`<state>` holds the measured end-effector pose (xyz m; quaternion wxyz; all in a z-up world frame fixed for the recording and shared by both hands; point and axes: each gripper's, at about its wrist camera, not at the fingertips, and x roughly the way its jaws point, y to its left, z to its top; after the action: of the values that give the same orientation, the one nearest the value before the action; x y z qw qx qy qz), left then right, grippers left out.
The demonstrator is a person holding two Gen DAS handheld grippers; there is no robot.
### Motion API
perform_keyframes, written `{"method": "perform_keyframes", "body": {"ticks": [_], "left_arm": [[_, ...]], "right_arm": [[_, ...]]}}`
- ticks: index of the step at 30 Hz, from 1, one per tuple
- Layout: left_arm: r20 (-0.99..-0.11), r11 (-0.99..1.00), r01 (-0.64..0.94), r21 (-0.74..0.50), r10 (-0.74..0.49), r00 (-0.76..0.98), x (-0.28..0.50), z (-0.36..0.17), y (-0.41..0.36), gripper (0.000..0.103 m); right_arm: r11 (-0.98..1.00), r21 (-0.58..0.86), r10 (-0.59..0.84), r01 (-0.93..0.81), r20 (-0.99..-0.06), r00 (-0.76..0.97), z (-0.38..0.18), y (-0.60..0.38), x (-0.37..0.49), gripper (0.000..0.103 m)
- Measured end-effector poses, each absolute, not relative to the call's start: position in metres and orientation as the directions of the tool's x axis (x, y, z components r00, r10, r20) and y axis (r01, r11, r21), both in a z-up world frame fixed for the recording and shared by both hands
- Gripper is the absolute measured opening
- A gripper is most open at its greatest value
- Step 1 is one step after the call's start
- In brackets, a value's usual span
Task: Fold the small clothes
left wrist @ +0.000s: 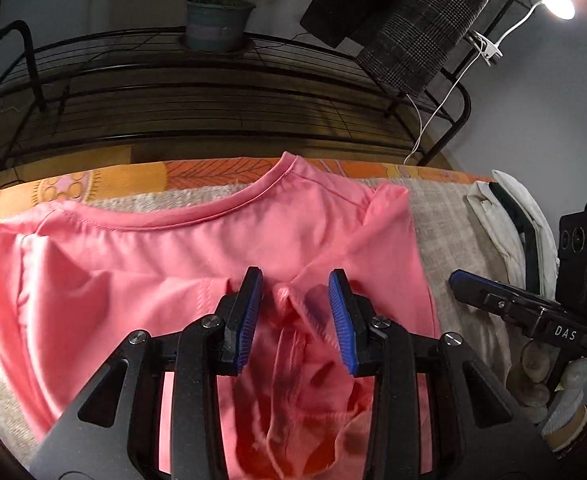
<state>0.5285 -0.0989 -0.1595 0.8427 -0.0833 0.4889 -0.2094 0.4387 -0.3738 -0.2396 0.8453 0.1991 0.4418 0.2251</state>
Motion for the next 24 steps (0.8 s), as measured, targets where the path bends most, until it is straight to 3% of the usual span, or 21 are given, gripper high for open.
{"method": "perform_keyframes", "body": {"ticks": [2, 7, 11, 19, 22, 24], "left_arm": [[-0.779, 0.886, 0.305, -0.349, -0.455, 0.432, 0.529, -0.159, -0.104, 0.000], [-0.737, 0.903, 0.276, -0.328, -0.428, 0.523, 0.516, -0.141, -0.091, 0.000], [-0.777, 0.933, 0.216, -0.289, -0.361, 0.516, 0.519, -0.153, -0.074, 0.000], [-0.773, 0.924, 0.236, -0.302, -0.382, 0.507, 0.523, -0.155, -0.075, 0.000], [-0.775, 0.928, 0.247, -0.279, -0.369, 0.513, 0.520, -0.151, -0.073, 0.000], [-0.775, 0.931, 0.248, -0.267, -0.361, 0.519, 0.514, -0.146, -0.068, 0.000]], "right_arm": [[0.808, 0.555, 0.569, -0.199, -0.647, 0.507, -0.241, -0.375, 0.446, 0.039], [0.785, 0.593, 0.589, -0.180, -0.623, 0.515, -0.243, -0.381, 0.461, 0.040], [0.784, 0.592, 0.592, -0.187, -0.622, 0.513, -0.242, -0.376, 0.477, 0.042], [0.775, 0.581, 0.623, -0.250, -0.634, 0.458, -0.243, -0.331, 0.516, 0.046], [0.778, 0.570, 0.623, -0.265, -0.643, 0.446, -0.241, -0.318, 0.526, 0.035], [0.837, 0.467, 0.547, -0.285, -0.697, 0.465, -0.234, -0.304, 0.530, 0.006]]}}
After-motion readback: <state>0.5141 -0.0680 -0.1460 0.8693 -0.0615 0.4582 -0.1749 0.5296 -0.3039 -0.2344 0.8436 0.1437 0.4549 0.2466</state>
